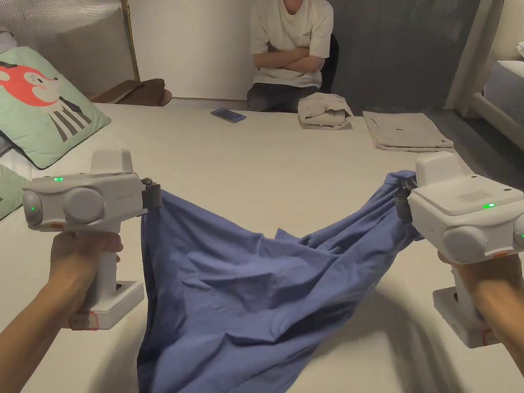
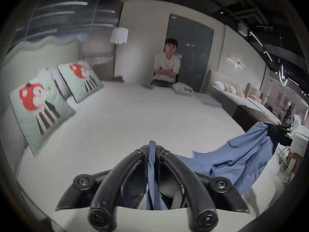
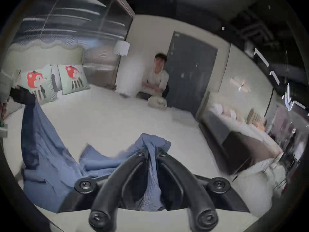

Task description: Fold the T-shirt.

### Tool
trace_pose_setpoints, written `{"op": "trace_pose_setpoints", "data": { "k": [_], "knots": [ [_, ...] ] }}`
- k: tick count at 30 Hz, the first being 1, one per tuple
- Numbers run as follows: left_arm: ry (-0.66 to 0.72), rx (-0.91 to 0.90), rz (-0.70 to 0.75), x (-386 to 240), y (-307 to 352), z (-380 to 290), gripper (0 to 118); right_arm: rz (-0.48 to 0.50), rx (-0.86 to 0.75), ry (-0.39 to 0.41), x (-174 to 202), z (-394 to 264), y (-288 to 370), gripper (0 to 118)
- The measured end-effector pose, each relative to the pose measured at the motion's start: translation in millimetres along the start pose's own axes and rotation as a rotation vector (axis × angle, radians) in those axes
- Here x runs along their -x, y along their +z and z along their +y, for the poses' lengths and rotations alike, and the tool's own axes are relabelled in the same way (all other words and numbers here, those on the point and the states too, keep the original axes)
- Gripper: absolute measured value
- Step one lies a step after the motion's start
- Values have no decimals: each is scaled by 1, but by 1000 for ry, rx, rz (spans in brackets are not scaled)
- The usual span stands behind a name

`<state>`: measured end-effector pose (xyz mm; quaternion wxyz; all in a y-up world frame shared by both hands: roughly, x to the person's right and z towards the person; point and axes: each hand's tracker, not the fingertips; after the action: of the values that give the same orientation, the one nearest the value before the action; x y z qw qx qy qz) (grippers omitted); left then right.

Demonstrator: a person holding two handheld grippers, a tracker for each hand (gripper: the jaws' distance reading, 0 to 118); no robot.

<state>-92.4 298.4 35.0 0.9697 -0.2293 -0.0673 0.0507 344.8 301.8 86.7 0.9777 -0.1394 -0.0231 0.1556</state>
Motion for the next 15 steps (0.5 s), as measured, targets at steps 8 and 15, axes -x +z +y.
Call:
{"op": "trace_pose_setpoints", "data": {
  "k": [8, 15],
  "knots": [
    [-37, -209, 110, -1, 5, 118, 3, -111, -145, -58, -54, 84, -22, 5],
    [-14, -282, 185, 3, -18, 183, 3, -180, -187, -102, -96, 130, -57, 5]
  ]
}}
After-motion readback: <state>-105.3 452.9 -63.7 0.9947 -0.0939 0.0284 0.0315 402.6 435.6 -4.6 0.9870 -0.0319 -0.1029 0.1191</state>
